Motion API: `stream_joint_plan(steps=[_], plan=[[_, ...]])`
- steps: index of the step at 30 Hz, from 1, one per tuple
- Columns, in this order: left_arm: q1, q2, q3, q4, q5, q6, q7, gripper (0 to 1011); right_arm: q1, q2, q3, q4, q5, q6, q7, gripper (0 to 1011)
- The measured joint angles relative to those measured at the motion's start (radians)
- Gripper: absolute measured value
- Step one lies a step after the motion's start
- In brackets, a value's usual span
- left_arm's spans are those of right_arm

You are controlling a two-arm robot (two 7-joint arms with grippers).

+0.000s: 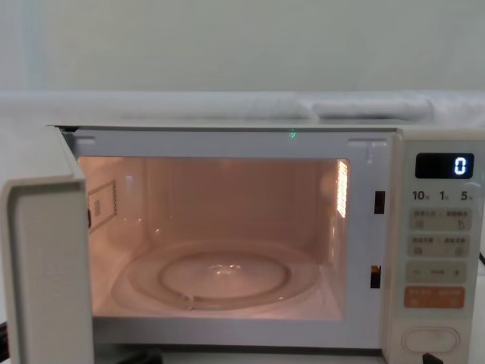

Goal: Press the button to open the microwave door with one hand; close the microwave door with the other hand.

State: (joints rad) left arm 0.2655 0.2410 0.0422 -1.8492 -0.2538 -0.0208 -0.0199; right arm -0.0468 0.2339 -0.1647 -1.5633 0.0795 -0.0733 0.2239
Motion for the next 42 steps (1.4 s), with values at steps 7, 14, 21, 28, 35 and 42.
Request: stream_joint_plan(steps=[7, 14, 21, 28, 35, 42], plan=[[0.0, 0.0, 0.0, 0.0, 0.0, 0.0, 0.0, 1001, 0.001, 0.0, 0.0, 0.0, 0.0, 0.0, 0.0, 1000], [0.0, 0.0, 0.0, 0.0, 0.0, 0.0, 0.0, 1001, 0.001, -0.001, 0.0, 0.0, 0.0, 0.0, 0.0, 1000], [0.0, 0.0, 0.0, 0.0, 0.0, 0.0, 0.0, 1001, 0.001, -0.001, 0.0, 0.001, 0.0, 0.0, 0.0, 1000], [0.0, 0.0, 0.0, 0.0, 0.0, 0.0, 0.0, 1001, 0.001, -0.001, 0.0, 0.001, 0.0, 0.0, -0.001, 1000], [0.0, 0.0, 0.0, 0.0, 0.0, 0.0, 0.0, 1001, 0.001, -0.001, 0.0, 0.001, 0.0, 0.0, -0.001, 1000], [0.0, 0.0, 0.0, 0.0, 0.0, 0.0, 0.0, 1001, 0.001, -0.001, 0.0, 0.001, 0.0, 0.0, -0.001, 1000]])
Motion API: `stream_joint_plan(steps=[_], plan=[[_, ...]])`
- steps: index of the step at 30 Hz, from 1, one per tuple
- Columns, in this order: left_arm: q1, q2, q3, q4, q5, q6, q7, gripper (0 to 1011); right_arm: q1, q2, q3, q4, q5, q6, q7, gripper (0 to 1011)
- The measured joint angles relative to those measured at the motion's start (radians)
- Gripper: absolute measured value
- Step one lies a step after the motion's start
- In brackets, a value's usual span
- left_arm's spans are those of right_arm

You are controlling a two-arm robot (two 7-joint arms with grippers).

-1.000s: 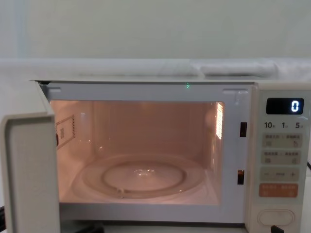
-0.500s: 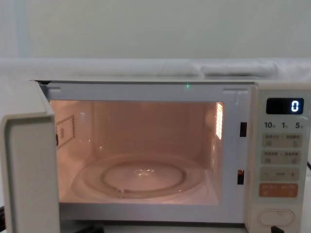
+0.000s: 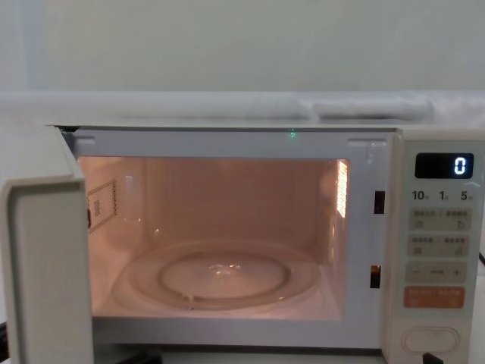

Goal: Press the button to open the microwave door with one hand; close the microwave door with the other hand.

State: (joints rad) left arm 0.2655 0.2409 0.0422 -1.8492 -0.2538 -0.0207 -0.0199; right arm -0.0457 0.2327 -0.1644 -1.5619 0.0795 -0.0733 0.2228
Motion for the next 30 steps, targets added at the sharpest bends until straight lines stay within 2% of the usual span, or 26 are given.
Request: stream_joint_plan(steps=[30], plan=[[0.0, 0.0, 0.0, 0.0, 0.0, 0.0, 0.0, 1001, 0.0, 0.0, 0.0, 0.0, 0.0, 0.0, 0.0, 1000]])
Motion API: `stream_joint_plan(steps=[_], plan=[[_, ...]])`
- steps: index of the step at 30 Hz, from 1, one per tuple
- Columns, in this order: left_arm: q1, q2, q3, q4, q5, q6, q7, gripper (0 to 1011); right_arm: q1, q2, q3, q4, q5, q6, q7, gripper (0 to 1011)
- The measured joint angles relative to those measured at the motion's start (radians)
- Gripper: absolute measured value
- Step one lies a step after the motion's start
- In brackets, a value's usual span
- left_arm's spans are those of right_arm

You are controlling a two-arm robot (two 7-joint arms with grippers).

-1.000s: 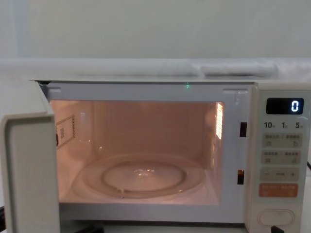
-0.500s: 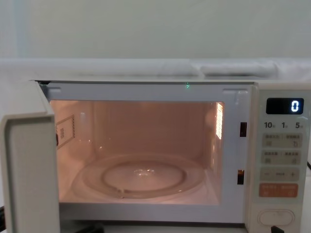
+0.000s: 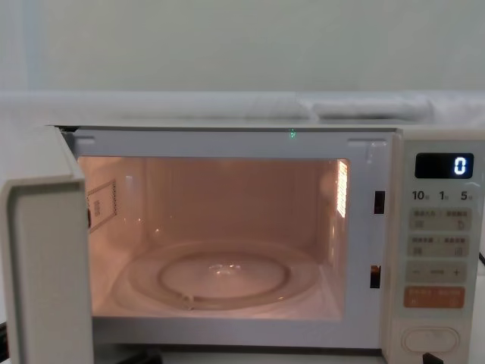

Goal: Press the button to open the microwave door with one hand; close the microwave door with the other hand.

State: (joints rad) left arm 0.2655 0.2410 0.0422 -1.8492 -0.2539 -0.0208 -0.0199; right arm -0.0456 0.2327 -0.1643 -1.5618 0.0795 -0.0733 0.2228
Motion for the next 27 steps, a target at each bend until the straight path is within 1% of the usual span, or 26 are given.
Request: stream_joint_plan(steps=[16, 18, 22, 26, 27], plan=[[0.0, 0.0, 0.0, 0.0, 0.0, 0.0, 0.0, 1001, 0.0, 0.0, 0.0, 0.0, 0.0, 0.0, 0.0, 1000], [0.0, 0.0, 0.0, 0.0, 0.0, 0.0, 0.0, 980, 0.0, 0.0, 0.0, 0.0, 0.0, 0.0, 0.0, 1000], [0.0, 0.0, 0.0, 0.0, 0.0, 0.0, 0.0, 875, 0.0, 0.0, 0.0, 0.0, 0.0, 0.0, 0.0, 1000], [0.0, 0.0, 0.0, 0.0, 0.0, 0.0, 0.0, 814, 0.0, 0.0, 0.0, 0.0, 0.0, 0.0, 0.0, 1000], [0.0, 0.0, 0.0, 0.0, 0.0, 0.0, 0.0, 762, 0.0, 0.0, 0.0, 0.0, 0.0, 0.0, 0.0, 1000]])
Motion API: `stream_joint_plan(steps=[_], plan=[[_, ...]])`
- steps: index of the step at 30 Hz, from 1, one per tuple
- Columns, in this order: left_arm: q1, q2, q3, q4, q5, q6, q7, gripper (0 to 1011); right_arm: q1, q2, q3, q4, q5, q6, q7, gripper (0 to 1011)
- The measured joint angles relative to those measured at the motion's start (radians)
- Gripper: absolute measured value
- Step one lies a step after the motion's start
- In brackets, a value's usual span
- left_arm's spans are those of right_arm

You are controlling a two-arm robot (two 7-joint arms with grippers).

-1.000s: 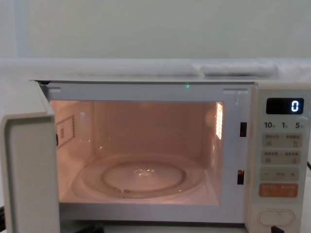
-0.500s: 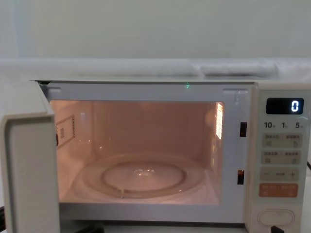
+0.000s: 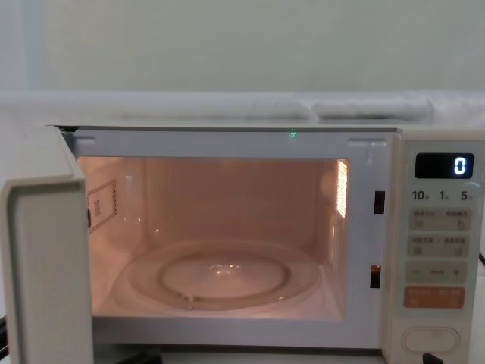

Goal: Press the button to open the microwave door with one hand; close the microwave door with the other hand.

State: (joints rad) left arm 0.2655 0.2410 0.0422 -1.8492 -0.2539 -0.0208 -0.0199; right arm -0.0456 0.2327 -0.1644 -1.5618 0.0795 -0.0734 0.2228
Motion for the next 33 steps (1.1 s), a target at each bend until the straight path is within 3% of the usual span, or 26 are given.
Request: stream_joint_plan(steps=[23, 33], plan=[[0.0, 0.0, 0.0, 0.0, 0.0, 0.0, 0.0, 17, 0.0, 0.0, 0.0, 0.0, 0.0, 0.0, 0.0, 1000], [0.0, 0.0, 0.0, 0.0, 0.0, 0.0, 0.0, 0, 0.0, 0.0, 0.0, 0.0, 0.0, 0.0, 0.0, 1000]])
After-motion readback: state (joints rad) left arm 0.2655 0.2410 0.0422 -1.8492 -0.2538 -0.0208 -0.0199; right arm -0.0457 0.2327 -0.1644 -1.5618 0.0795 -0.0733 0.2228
